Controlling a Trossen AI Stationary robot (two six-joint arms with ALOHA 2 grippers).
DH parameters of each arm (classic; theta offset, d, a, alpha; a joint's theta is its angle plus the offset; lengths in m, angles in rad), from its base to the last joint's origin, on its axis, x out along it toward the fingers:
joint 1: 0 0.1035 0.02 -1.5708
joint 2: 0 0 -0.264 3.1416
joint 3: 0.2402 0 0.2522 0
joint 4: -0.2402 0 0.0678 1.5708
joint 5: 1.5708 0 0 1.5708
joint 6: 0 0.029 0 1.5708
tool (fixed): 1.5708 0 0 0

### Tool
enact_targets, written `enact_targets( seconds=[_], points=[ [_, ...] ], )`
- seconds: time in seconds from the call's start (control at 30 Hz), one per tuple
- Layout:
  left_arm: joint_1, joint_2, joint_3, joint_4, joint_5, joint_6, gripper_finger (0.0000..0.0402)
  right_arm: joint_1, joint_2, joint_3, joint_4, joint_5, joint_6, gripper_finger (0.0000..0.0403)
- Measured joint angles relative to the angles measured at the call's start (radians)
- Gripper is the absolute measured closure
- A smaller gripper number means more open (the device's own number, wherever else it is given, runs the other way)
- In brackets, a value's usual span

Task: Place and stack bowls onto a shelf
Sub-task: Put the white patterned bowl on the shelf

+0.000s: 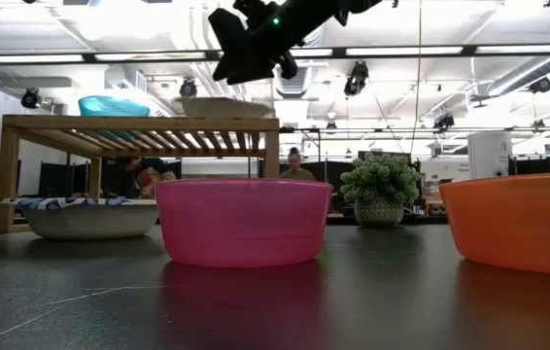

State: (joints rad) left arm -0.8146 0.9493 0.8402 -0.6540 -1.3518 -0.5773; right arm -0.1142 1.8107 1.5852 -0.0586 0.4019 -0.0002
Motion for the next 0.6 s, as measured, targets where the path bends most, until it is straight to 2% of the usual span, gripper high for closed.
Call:
enact_targets(
  seconds=[0.2, 0.33, 0.47, 0.6],
  points=[
    [0.000, 0.000, 0.000, 0.001, 0.000, 0.004, 0.0364, 0.021, -0.041, 0.000, -0.058, -0.010, 0.035, 0.0215],
    [0.000, 0.000, 0.000, 0.001, 0.000, 0.004, 0.0364, 0.031, -0.112, 0.026, -0.253, 0.008, 0.106, 0.0226],
    [0.000, 0.000, 0.000, 0.004, 0.000, 0.010, 0.0364, 0.012, -0.174, 0.035, -0.465, 0.058, 0.181, 0.0273],
    [0.000, 0.000, 0.000, 0.003, 0.000, 0.011, 0.0364, -0.008, -0.178, 0.017, -0.540, 0.029, 0.211, 0.0344]
  ],
)
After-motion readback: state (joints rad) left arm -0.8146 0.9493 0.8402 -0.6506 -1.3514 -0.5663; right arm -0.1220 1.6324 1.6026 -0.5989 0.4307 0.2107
